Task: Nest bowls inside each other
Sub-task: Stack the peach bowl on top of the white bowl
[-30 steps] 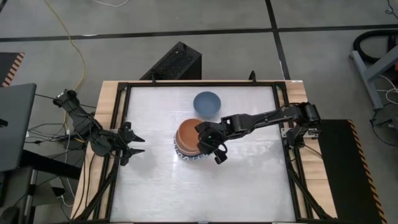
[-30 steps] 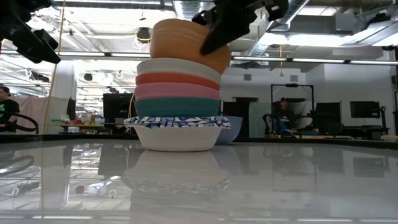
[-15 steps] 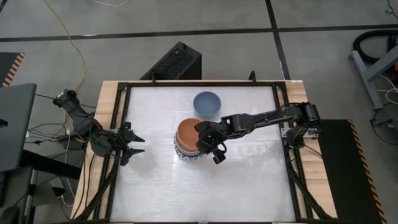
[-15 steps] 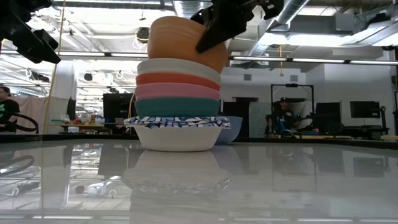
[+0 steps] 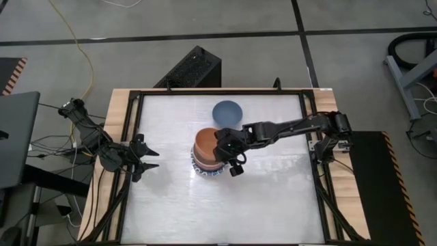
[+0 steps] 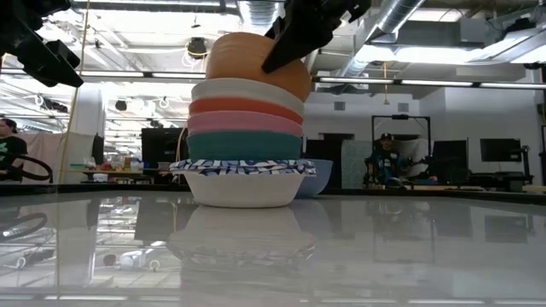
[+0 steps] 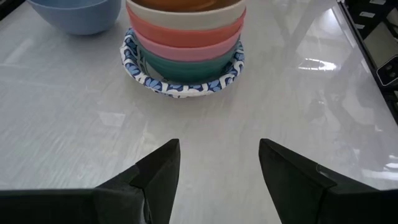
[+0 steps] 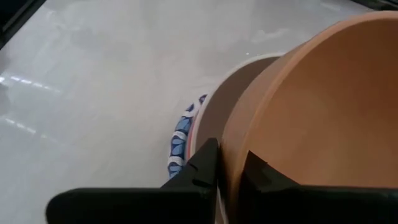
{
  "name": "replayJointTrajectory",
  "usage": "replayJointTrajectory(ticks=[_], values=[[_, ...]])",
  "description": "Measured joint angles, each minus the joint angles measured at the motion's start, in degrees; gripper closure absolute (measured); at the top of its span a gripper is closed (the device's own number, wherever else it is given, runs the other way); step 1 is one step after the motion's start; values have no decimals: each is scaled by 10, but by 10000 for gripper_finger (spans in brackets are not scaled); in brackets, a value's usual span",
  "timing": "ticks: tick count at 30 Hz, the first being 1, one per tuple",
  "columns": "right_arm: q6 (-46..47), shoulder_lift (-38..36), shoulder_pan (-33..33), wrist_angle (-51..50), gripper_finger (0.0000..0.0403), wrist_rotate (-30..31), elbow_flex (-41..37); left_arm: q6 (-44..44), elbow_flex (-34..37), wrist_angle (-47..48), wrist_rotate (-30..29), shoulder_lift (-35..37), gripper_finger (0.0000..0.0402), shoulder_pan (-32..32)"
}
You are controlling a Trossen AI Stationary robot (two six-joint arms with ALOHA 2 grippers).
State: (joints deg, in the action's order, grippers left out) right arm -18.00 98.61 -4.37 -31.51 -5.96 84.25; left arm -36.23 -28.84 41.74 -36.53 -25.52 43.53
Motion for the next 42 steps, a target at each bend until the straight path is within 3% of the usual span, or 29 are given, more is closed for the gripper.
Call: replayJointTrajectory(ticks=[10, 18, 25, 42], values=[[0, 0, 4, 9, 342, 0, 0, 0, 0, 0, 0, 0, 194, 0], [29, 0, 4, 9, 285, 0, 0, 0, 0, 0, 0, 0, 194, 0], [2, 0, 3, 18, 234, 0, 0, 0, 0, 0, 0, 0, 194, 0], [5, 0, 3, 39, 176, 20, 0, 0, 0, 0, 0, 0, 194, 0]])
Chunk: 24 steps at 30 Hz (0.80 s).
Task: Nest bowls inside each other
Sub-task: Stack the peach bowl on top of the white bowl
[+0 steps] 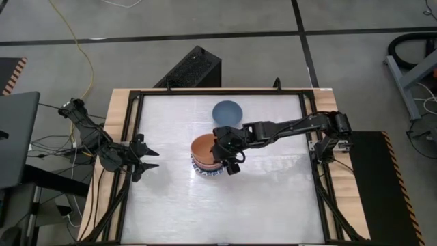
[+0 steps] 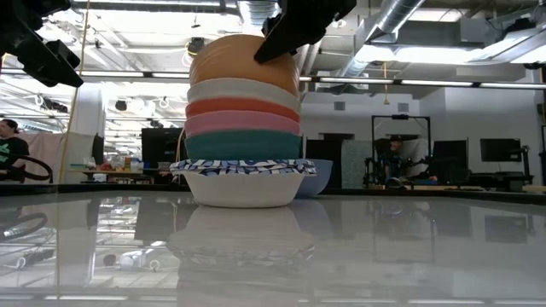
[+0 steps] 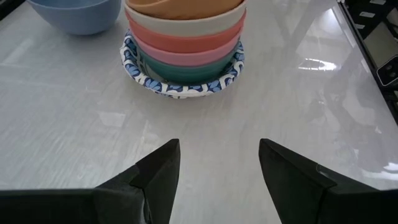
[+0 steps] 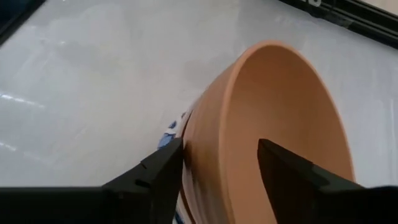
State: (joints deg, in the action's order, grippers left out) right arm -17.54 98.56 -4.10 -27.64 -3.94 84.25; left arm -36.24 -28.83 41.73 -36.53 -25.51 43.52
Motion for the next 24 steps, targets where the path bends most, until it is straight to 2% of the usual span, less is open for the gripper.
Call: replayJointTrajectory(ticks=[6, 16, 24], values=[[-8, 0, 0, 1, 148, 31, 0, 0, 0, 0, 0, 0, 194, 0], [-24, 0, -17, 15, 147, 30, 0, 0, 0, 0, 0, 0, 194, 0], [-64, 0, -35, 39, 147, 102, 0, 0, 0, 0, 0, 0, 194, 0]])
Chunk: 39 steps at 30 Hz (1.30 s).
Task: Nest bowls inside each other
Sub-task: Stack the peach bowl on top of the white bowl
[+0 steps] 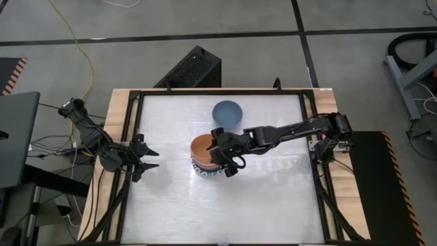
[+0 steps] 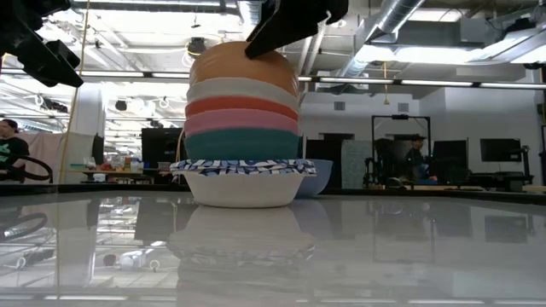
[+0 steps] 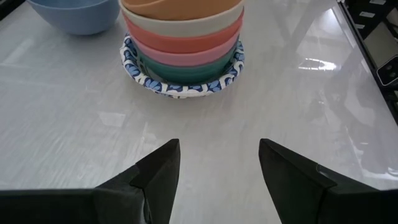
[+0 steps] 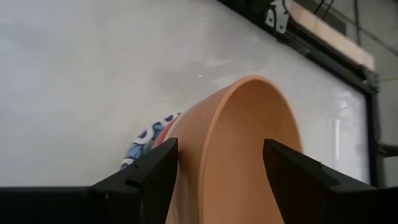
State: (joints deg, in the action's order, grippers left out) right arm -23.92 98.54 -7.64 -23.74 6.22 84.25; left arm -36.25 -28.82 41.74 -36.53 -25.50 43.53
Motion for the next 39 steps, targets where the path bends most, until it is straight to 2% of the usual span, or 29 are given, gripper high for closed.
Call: replayJointTrajectory(ticks=[5, 13, 15, 19, 21, 23, 26, 32, 36, 39], values=[[13, 0, -12, 14, 148, 46, 0, 0, 0, 0, 0, 0, 194, 0], [20, 0, -41, 32, 148, 50, 0, 0, 0, 0, 0, 0, 194, 0], [32, 0, -52, 42, 148, 98, 0, 0, 0, 0, 0, 0, 194, 0], [40, 0, -75, 47, 161, 256, 0, 0, 0, 0, 0, 0, 194, 0], [45, 0, -88, 47, 180, 322, 0, 0, 0, 0, 0, 0, 194, 0], [68, 0, -100, 55, 208, 351, -2, 0, 0, 0, 0, 0, 194, 0], [104, 1, -116, 56, 261, 352, -8, 0, 0, 0, 0, 0, 194, 0], [113, 2, -133, 59, 354, 352, -21, 0, 0, 0, 0, 0, 194, 0], [126, 2, -129, 58, 391, 343, -21, 0, 0, 0, 0, 0, 194, 0], [126, 2, -126, 58, 395, 342, -21, 0, 0, 0, 0, 0, 194, 0]])
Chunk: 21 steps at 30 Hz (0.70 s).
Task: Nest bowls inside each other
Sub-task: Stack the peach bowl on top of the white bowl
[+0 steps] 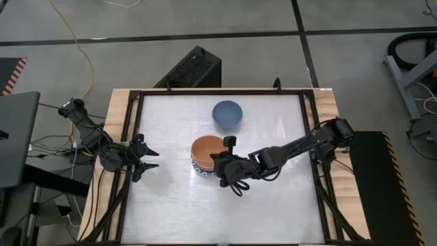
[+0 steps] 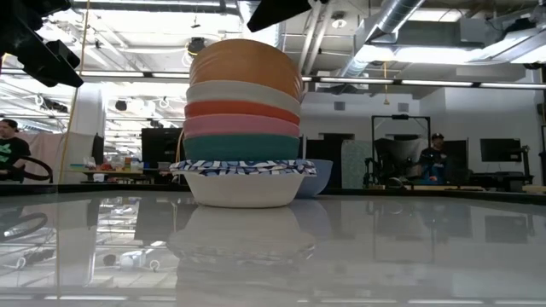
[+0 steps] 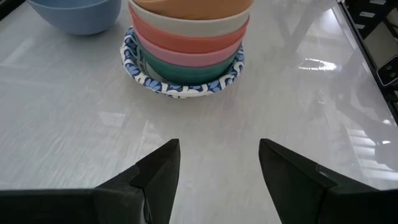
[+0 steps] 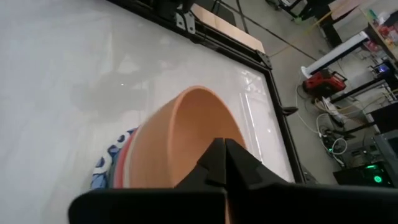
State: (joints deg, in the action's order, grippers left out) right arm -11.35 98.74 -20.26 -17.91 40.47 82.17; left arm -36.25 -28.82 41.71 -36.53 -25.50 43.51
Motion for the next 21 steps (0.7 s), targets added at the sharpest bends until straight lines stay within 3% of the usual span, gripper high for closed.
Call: replayJointTrajectory(ticks=[6, 11, 21], values=[[24, 0, 5, -6, 379, -2, 0, 0, 0, 0, 0, 0, 194, 0], [35, 0, 6, -16, 387, -42, 0, 0, 0, 0, 0, 0, 194, 0], [40, 10, 8, -21, 390, -46, 1, 0, 0, 0, 0, 0, 194, 0]])
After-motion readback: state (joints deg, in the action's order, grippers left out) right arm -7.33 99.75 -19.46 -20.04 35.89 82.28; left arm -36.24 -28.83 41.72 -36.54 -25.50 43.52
